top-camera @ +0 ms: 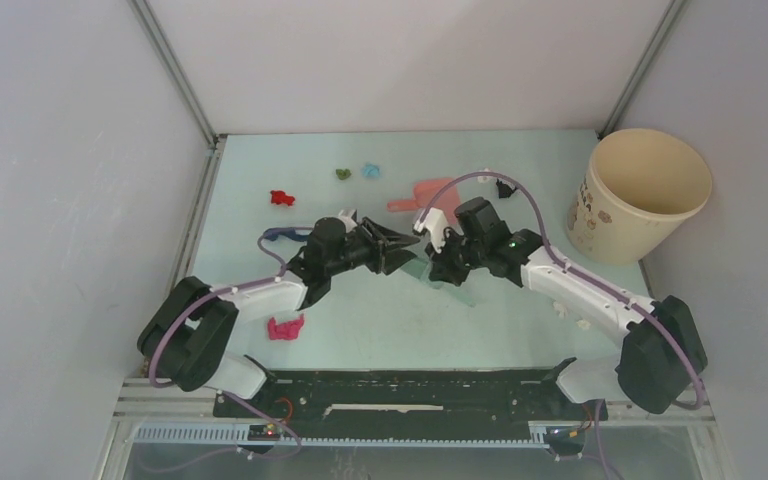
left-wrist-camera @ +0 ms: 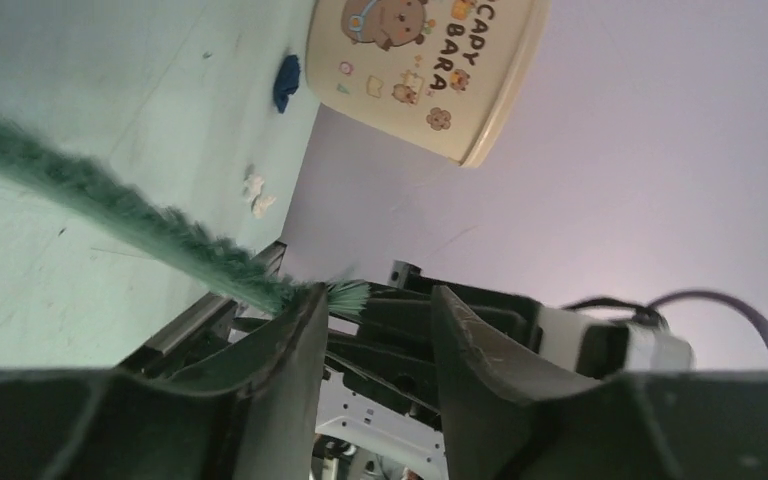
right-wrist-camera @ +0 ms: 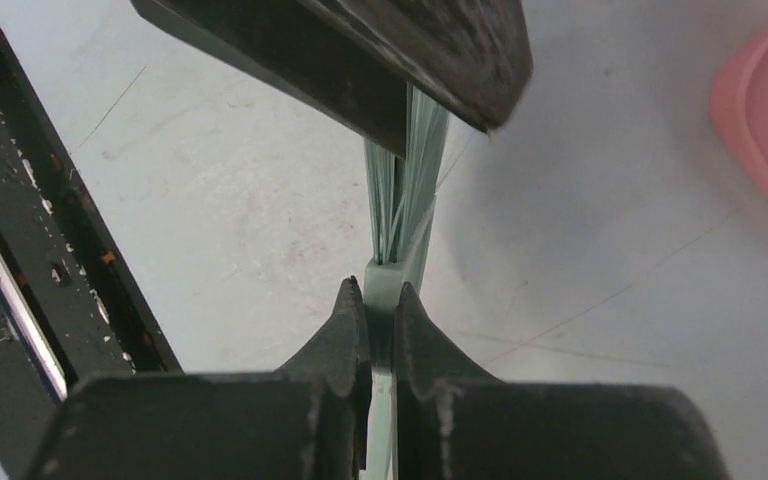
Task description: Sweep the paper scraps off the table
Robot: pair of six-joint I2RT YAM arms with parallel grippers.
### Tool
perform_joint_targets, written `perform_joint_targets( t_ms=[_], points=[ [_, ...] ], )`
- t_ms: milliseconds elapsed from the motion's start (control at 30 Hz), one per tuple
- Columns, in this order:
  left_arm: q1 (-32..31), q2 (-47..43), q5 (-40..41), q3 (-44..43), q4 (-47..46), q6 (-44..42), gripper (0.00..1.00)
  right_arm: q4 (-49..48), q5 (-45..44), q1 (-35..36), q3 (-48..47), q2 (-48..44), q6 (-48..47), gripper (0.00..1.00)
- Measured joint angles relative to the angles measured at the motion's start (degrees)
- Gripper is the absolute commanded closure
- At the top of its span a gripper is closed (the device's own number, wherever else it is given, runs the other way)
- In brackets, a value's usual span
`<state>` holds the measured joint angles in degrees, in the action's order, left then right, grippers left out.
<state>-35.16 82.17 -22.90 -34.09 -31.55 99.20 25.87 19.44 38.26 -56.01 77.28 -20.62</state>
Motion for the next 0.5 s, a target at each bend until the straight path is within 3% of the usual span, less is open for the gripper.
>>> perform_joint_targets(
  t_ms=[233, 400, 500],
  points=[
    [-0.1, -0.6, 1.1, -6.5, 4.9, -15.5, 0.36, 2.2, 12.1, -12.7, 1.9, -3.0, 1.3, 1.00],
    [-1.4, -7.7, 9.0, -6.4, 12.5, -31.5, 0.28, 3.7, 25.2, -23.8, 2.6, -7.2, 2.8, 1.00],
    [-3.3, -12.9, 14.2, -3.3, 11.8, -38.3, 0.28, 3.6, 32.8, -28.0, 3.0, -9.4, 4.7, 1.00]
  ],
)
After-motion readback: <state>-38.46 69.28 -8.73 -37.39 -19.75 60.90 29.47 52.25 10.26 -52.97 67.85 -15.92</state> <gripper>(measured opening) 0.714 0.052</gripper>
